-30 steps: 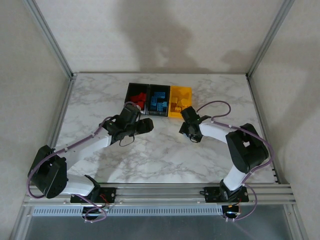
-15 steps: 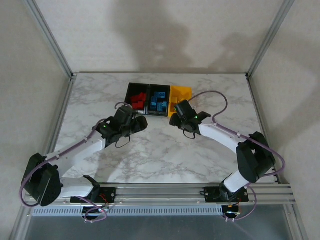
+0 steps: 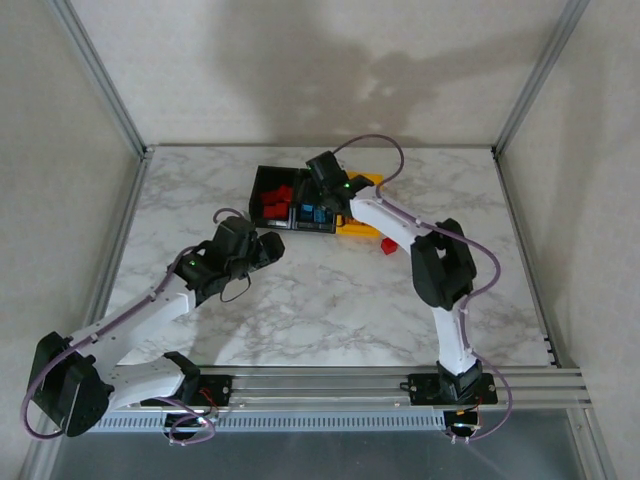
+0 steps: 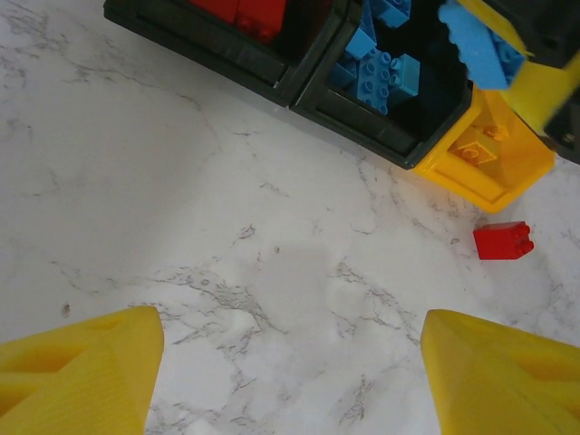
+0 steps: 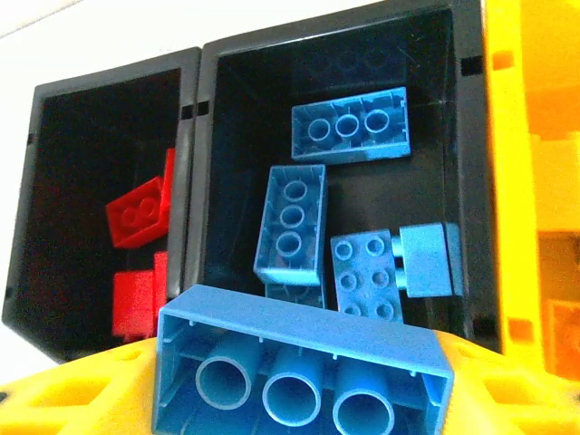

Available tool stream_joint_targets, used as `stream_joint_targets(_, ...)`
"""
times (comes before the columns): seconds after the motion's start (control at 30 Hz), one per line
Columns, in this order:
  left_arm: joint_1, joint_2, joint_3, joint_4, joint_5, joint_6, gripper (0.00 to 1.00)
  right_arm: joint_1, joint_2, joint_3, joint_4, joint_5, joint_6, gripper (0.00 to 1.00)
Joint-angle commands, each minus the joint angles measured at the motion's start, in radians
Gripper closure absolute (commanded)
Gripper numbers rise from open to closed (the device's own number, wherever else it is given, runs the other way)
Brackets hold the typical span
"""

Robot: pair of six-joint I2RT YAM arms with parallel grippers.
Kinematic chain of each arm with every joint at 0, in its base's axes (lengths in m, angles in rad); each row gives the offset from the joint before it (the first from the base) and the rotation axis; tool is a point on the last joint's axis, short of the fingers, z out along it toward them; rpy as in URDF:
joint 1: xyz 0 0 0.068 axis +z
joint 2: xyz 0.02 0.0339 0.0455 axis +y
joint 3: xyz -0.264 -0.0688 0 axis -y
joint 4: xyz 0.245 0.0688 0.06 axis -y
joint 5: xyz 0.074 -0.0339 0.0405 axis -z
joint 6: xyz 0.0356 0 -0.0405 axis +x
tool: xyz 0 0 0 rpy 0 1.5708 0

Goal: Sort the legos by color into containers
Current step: Place the lego in the container.

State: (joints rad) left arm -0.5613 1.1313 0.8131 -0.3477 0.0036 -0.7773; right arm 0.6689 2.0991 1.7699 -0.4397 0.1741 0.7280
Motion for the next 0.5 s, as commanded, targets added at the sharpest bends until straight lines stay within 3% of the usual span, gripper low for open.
stream_joint_targets(0.0,0.008,-0.026,-0.006,-0.041,-0.007,-0.013,0.25,-0.026,0.072,0.106,-0.04,-0.013,0.004,0.38)
stream_joint_targets(0.2,0.01,-0.039,-0.007,-0.052,-0.018,-0.015,0.25,-0.035,0.179,0.246,-0.097,-0.021,0.003,0.36)
stream_joint_targets(0.47,0.009,-0.045,-0.006,-0.052,-0.001,-0.031,0.25,-0.046,0.233,0.292,-0.092,-0.016,0.005,0.27)
